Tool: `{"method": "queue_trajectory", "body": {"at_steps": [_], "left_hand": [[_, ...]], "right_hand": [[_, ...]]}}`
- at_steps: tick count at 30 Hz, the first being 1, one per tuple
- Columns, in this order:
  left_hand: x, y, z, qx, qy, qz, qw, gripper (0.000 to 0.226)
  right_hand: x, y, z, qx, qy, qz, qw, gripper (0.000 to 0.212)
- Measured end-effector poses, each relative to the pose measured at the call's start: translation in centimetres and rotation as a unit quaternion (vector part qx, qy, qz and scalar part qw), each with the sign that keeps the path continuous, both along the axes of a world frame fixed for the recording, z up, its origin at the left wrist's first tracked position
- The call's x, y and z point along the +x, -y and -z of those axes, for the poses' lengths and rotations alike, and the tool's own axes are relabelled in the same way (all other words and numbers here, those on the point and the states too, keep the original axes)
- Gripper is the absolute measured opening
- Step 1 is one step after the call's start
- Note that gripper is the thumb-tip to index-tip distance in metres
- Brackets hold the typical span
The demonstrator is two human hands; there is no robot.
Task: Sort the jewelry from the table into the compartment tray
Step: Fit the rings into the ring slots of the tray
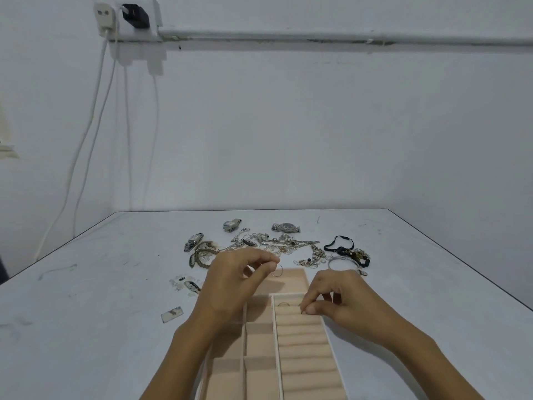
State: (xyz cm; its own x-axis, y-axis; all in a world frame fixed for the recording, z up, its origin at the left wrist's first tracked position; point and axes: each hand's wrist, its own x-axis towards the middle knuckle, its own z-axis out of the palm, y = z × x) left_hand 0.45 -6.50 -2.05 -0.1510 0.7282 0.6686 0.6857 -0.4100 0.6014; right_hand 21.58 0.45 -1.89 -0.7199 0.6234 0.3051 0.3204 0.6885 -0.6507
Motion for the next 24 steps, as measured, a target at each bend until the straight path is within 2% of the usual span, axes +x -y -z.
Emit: {"method": "queue_trajectory", "body": {"at_steps": [4,9,12,15,17,19,24], "left_hand": [[0.1,0.1,0.0,-0.014,-0.005,0.005,1.000,0.010],[0.2,0.2,-0.1,-0.051,-0.019,0.029,0.998,0.020],[0.3,0.2,0.0,-0.073,-0.014,0.044,0.996,0.008],[0.3,0.3,0.1,-0.093,-0.001,0.053,0.994,0.013],[0.4,0.4,0.0,-0.110,0.001,0.066,0.992,0.013],[0.4,0.5,-0.1,-0.126,0.000,0.077,0.989,0.011],[0.5,0.9,-0.3,-0.156,-0.026,0.091,0.983,0.007]], "right_hand": [[-0.1,-0.2,0.3,0.025,0.030,-0.001,0.999,0.022],[-0.1,-0.5,0.6,0.025,0.031,0.002,0.999,0.016],[0.4,-1.1,0.5,-0.004,-0.028,0.007,1.000,0.021],[0.8,-2.4,1.3,0.012,-0.081,0.085,0.993,0.034],[0.9,-2.9,2.4,0.049,-0.038,0.142,0.988,0.032],[0.8,-3.1,3.2,0.070,0.024,0.153,0.985,0.024],[0.3,-3.0,3.8,0.047,0.148,0.139,0.978,0.041]]}}
